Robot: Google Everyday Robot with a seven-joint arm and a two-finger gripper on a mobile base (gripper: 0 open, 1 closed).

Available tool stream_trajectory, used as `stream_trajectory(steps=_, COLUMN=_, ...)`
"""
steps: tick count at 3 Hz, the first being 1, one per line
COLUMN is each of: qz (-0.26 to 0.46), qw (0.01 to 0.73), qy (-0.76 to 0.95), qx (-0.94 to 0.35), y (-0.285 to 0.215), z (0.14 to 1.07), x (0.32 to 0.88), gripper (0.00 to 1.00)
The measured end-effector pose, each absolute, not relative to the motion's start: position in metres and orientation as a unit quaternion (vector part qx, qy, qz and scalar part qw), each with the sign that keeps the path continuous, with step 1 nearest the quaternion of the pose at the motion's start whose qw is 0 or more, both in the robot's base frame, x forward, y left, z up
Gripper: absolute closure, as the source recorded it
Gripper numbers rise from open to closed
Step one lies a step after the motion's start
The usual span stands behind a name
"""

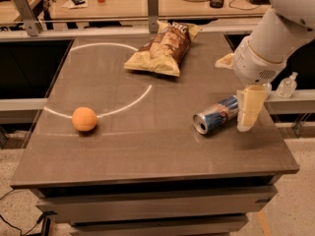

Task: Place redbull can upright

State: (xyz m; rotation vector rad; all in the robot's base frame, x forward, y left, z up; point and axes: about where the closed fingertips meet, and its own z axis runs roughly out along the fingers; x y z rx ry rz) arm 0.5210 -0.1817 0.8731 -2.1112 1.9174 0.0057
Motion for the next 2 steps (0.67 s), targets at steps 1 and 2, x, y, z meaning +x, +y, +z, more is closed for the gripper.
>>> stream_trajectory(steps=1, qz=0.007, qw=0.148, qy=0.620, qx=-0.770, y=-0.1734, z=0.8657, x=0.5115, gripper=0.00)
stream_trajectory(steps=2, qz=0.015, qw=0.138, qy=0.583, qx=-0.800, y=-0.1658, z=0.8576, x=0.5039, gripper=0.00)
